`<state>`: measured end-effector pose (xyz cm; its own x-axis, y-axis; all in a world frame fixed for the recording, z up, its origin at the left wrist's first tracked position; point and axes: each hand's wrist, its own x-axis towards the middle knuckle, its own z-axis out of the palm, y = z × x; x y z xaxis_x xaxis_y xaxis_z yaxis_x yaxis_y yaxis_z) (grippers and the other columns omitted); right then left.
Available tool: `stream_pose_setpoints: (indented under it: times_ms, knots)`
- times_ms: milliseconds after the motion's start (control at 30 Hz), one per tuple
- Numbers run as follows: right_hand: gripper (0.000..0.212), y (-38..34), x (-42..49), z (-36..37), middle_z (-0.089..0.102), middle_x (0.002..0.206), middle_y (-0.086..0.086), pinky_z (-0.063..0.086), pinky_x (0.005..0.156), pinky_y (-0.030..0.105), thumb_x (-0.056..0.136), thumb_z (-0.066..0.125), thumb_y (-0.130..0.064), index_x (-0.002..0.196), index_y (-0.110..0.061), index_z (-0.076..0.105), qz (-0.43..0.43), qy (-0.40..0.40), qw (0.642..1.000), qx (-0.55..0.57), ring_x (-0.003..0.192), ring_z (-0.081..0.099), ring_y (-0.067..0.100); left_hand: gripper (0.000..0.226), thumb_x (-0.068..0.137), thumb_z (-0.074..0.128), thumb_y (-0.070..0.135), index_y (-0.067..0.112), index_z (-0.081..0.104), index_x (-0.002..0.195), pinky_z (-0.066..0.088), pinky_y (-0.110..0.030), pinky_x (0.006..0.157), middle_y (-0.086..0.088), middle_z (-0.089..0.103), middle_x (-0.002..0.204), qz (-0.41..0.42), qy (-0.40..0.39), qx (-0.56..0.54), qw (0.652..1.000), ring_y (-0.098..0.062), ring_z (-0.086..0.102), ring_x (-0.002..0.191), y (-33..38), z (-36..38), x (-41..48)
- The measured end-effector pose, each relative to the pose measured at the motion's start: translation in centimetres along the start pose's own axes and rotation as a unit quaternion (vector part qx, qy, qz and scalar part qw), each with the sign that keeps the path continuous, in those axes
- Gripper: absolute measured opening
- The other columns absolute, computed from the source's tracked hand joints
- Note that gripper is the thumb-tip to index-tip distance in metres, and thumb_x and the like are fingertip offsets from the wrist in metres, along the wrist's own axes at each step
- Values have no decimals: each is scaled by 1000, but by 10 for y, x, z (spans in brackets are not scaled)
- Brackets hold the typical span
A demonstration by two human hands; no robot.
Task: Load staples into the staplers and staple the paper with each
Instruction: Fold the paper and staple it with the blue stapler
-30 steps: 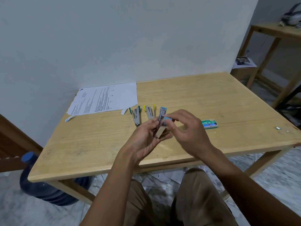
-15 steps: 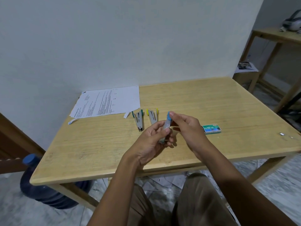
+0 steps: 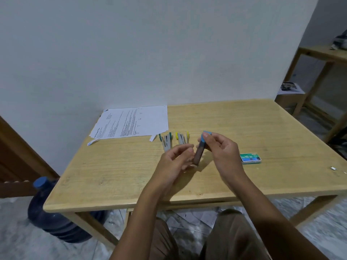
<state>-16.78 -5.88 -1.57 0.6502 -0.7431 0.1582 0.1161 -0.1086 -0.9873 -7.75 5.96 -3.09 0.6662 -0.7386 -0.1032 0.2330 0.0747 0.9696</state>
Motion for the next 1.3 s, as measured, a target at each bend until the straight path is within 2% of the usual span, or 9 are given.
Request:
stream_pose_setpoints:
  times_ms: [67,167,267,333,400,567,800,967,1300]
  knots:
    - [26,-5,6,1,76,87,4,55,74,29,94,58,-42,92,-20,71,24,1,1000,7,75,73,17,14,94,63,28,19,71,102,55,-22,70,-2,72,92,63,133,97,984,-9,69,77,14,-14,0]
    - [36,-10,16,5,75,86,3,51,65,35,92,58,-50,94,-16,71,67,-23,997,-8,60,67,15,13,94,63,32,20,67,95,49,-13,63,2,67,92,118,316,110,935,-6,61,74,35,-51,18]
    - [39,-15,26,13,74,85,15,50,59,35,91,60,-51,91,-13,71,74,-55,995,-38,53,65,16,30,91,61,42,19,61,110,47,-29,88,-8,58,121,78,438,226,866,-21,57,108,41,-106,53]
    - [37,-19,32,21,73,82,12,55,56,31,91,61,-49,92,-13,71,74,-70,994,-36,52,64,16,51,89,61,48,14,52,126,35,-42,103,-17,43,137,-22,484,328,811,-35,40,127,41,-141,74]
    - [35,-23,39,29,73,84,6,57,53,29,91,62,-47,94,-13,71,71,-88,993,-33,52,64,17,69,85,62,54,11,42,134,31,-44,104,-20,33,143,-90,498,379,775,-37,33,129,40,-165,86]
    - [40,-29,55,47,72,81,7,55,50,25,91,62,-48,95,-9,70,79,-113,989,-56,51,64,15,83,77,64,65,7,40,130,29,-41,103,-19,35,142,-169,521,425,720,-33,32,129,40,-189,103]
    - [40,-24,73,59,72,85,7,57,57,31,91,63,-49,96,-10,70,66,-119,989,-59,54,65,18,85,63,71,65,6,46,120,32,-37,96,-10,41,128,-203,517,437,708,-27,37,120,44,-209,118]
    - [36,-13,71,60,73,91,10,56,57,32,91,63,-47,96,-12,71,77,-98,992,-35,56,65,20,99,58,80,68,5,43,125,31,-35,101,-10,36,132,-227,503,401,731,-25,36,122,49,-220,121]
    - [42,-22,62,67,70,88,10,50,46,22,92,62,-44,107,-6,68,97,-78,992,20,52,61,16,89,62,85,57,4,45,122,30,-38,104,-14,38,133,-183,508,380,751,-30,38,123,42,-232,117]
